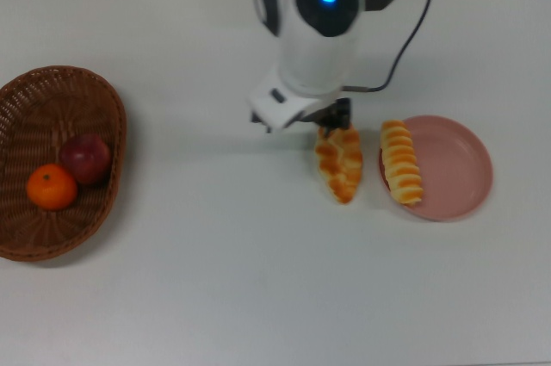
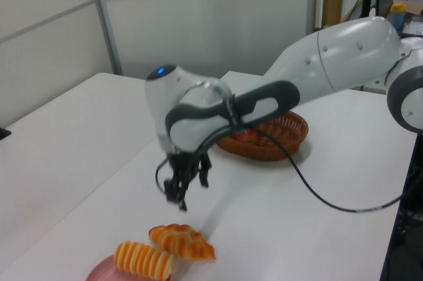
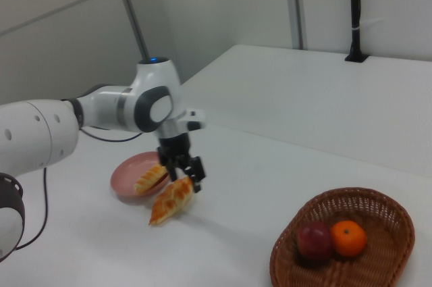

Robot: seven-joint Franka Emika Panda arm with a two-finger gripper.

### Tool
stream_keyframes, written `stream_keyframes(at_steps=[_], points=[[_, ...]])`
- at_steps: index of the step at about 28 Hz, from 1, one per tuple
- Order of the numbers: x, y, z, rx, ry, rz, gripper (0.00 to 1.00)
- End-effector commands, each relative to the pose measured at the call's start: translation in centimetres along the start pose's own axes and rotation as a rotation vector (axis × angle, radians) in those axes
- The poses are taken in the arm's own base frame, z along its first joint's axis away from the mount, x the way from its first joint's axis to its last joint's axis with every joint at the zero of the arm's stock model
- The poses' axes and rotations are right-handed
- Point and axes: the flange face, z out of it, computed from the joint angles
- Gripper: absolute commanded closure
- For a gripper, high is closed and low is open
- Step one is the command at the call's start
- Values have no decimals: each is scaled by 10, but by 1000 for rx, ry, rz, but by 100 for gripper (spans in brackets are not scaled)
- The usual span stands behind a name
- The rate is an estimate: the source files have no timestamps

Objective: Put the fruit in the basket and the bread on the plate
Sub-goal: 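Move the gripper to the braided roll and grasp it, then place the braided roll on the pink plate beside the striped roll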

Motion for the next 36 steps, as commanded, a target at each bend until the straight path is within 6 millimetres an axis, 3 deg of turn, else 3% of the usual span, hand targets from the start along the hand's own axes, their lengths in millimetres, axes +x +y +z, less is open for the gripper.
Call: stream_keyframes(at_steps=[1, 8, 12, 17, 19, 21, 22, 24, 25, 26, 36], points=[[-15, -29, 19, 25, -53, -81, 0], [-22, -70, 45, -3, -60, -152, 0], [-22, -74, 57, -30, -57, -170, 0], [-22, -80, 57, -24, -39, -177, 3], [-21, -80, 58, -24, -35, -175, 12], [-19, -75, 61, -23, -27, -170, 35], [-19, -74, 62, -23, -26, -167, 53], [-18, -71, 65, -23, -29, -163, 74], [-18, -69, 67, -24, -34, -164, 92], [-19, -68, 70, -26, -40, -164, 100], [-14, -50, 70, -26, -45, -142, 100]])
